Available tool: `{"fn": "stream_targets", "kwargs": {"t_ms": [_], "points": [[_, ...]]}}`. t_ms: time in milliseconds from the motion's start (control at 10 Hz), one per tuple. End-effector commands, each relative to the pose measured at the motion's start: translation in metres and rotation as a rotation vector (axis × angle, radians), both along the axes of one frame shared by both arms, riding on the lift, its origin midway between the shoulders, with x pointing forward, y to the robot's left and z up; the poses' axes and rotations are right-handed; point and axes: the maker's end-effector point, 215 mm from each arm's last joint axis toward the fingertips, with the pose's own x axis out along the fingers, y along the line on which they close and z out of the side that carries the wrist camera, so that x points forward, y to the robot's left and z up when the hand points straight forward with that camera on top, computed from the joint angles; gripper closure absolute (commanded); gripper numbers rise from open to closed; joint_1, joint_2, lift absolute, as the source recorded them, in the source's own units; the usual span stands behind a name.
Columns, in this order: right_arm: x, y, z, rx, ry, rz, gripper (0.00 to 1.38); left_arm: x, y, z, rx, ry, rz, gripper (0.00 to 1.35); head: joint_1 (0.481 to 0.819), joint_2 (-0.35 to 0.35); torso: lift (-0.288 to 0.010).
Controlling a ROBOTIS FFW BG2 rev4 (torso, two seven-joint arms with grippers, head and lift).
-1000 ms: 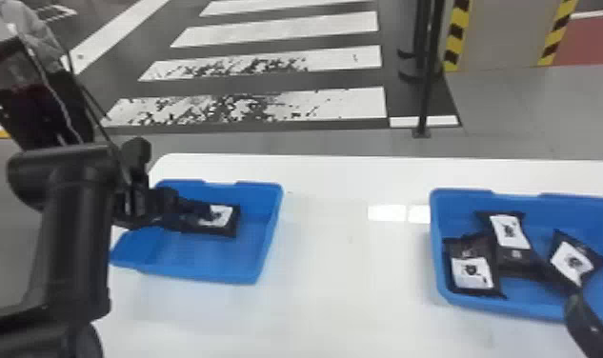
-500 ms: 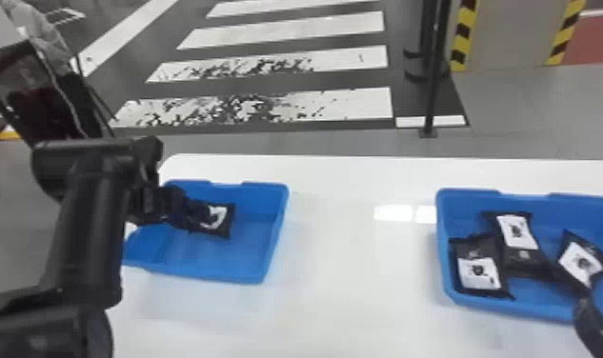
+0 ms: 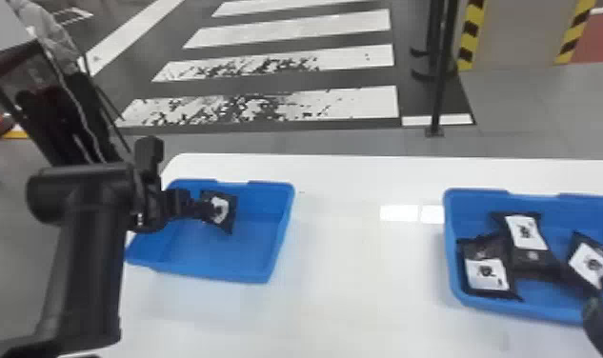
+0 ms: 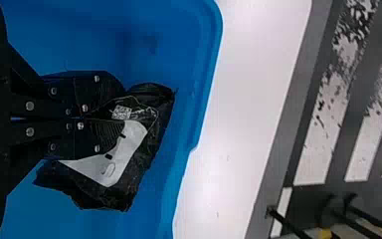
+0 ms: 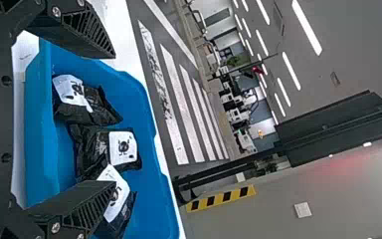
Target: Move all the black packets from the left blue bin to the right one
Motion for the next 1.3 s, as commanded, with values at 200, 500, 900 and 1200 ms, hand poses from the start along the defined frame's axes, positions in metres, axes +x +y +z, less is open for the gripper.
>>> {"fn": "stream_targets", "kwargs": {"t_ms": [200, 500, 900, 1200], "points": [[0.005, 0.017, 0.027, 0.009, -0.050, 0.048, 0.12, -0.028, -0.064, 0.094, -0.055, -0.333, -0.118, 1.21, 0.695, 0.181, -0.150], [0.018, 0.070, 0.043, 0.048, -0.096, 0.199, 0.13, -0.048, -0.159, 0.128, -0.188, -0.486, -0.282, 1.21, 0.695, 0.139, -0.150], [0.035, 0.117, 0.054, 0.081, -0.138, 0.343, 0.12, -0.065, -0.268, 0.144, -0.374, -0.556, -0.444, 1.21, 0.695, 0.058, -0.150], [0.039, 0.151, 0.063, 0.105, -0.148, 0.422, 0.12, -0.084, -0.348, 0.163, -0.503, -0.580, -0.578, 1.21, 0.695, 0.011, -0.150]]}}
